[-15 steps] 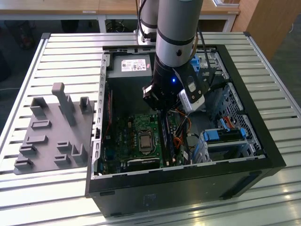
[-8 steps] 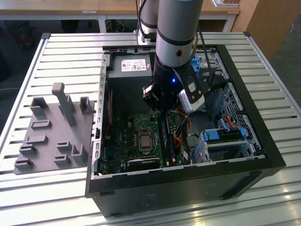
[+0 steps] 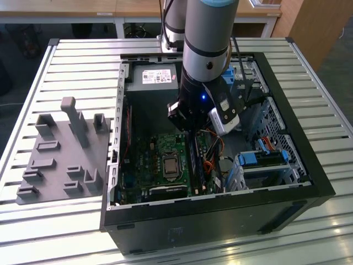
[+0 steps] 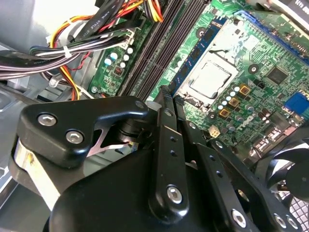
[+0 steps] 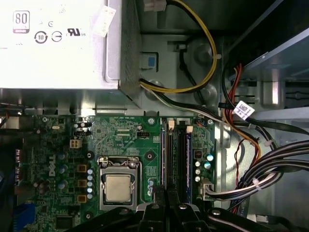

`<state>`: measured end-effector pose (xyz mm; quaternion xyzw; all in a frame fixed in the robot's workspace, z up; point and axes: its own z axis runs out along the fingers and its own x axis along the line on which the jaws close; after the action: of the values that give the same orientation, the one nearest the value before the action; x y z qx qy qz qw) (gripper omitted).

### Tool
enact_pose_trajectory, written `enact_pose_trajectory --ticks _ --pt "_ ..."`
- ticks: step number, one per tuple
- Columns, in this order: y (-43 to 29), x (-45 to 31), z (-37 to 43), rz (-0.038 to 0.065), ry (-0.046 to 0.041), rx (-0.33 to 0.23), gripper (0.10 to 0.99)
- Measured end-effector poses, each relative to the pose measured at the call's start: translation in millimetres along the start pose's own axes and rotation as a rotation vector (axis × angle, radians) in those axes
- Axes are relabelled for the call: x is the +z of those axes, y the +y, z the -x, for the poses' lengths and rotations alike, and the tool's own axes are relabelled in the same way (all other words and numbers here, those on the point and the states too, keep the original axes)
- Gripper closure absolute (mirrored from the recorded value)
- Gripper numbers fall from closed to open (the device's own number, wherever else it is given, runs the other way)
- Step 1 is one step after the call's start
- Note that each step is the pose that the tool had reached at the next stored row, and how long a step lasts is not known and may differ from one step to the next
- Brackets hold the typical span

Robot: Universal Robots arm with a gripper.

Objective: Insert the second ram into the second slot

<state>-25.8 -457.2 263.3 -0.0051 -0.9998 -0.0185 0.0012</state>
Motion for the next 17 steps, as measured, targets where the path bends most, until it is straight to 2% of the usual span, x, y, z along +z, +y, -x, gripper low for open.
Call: enact_pose_trajectory --ticks 5,12,17 --pt "-4.4 1.6 0.0 0.000 0.0000 0.000 0.949" --pt "-5.0 10.0 0.9 0.000 0.0017 0.000 0.949" --pt "-5.1 12.6 1.3 0.000 0.0019 0.000 0.949"
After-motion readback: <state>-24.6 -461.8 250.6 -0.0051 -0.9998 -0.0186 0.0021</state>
